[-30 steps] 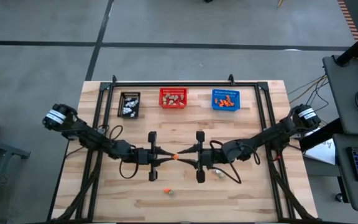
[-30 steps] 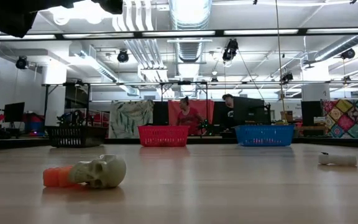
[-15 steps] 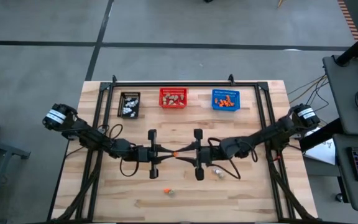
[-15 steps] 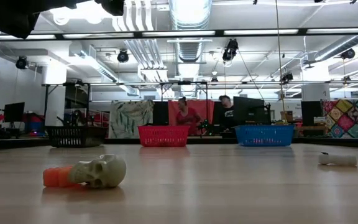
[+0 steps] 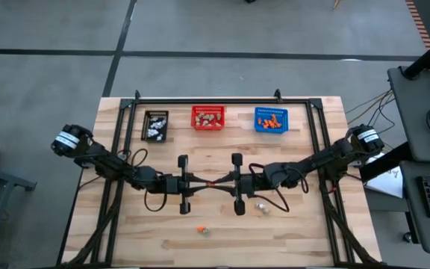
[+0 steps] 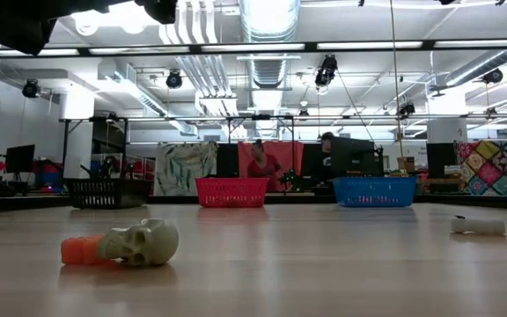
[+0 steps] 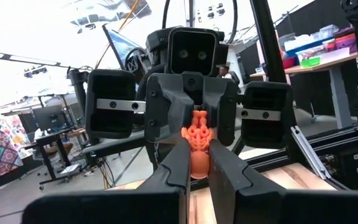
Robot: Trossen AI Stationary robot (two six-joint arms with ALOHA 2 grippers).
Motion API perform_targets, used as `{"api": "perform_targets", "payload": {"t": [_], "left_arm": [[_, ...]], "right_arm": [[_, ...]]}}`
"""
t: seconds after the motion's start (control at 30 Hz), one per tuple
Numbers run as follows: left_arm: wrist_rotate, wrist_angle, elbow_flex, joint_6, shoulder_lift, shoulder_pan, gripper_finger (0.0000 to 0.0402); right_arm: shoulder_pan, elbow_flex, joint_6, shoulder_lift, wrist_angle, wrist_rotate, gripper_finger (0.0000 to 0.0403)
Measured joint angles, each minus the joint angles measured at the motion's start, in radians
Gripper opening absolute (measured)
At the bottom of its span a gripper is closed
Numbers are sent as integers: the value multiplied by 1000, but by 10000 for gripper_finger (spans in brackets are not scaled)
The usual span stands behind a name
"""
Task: Sort Halloween decoration
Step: Put the orange skeleton toy into the blue bin
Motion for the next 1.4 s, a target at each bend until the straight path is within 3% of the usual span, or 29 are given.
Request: {"api": "perform_targets", "payload": {"t": [0.2,0.33,0.53,0.77,0.9,1.03,1.2,1.4], "left_arm": [[-1,-1,0,-3,0,0,25],[-62,0,0,-16,0,-1,46],[-113,0,-1,-34,0,-1,101],[-179,-24,-4,-42,0,1,176],[-269,-41,-10,-47,0,1,201],[-287,-46,-15,-52,0,1,207],[-335,-50,-15,-55,0,3,207],[-423,-85,-15,-43,0,12,207]], "right_arm": [[0,0,0,0,-1,0,15],[-2,0,0,0,-2,7,14],[-12,0,25,0,-5,19,13],[-38,2,33,-33,-74,127,13],[-86,51,88,-65,-274,163,13],[-176,137,206,-91,-576,188,13],[-319,242,346,-93,-956,212,13],[-524,292,457,-93,-1275,213,13]]}}
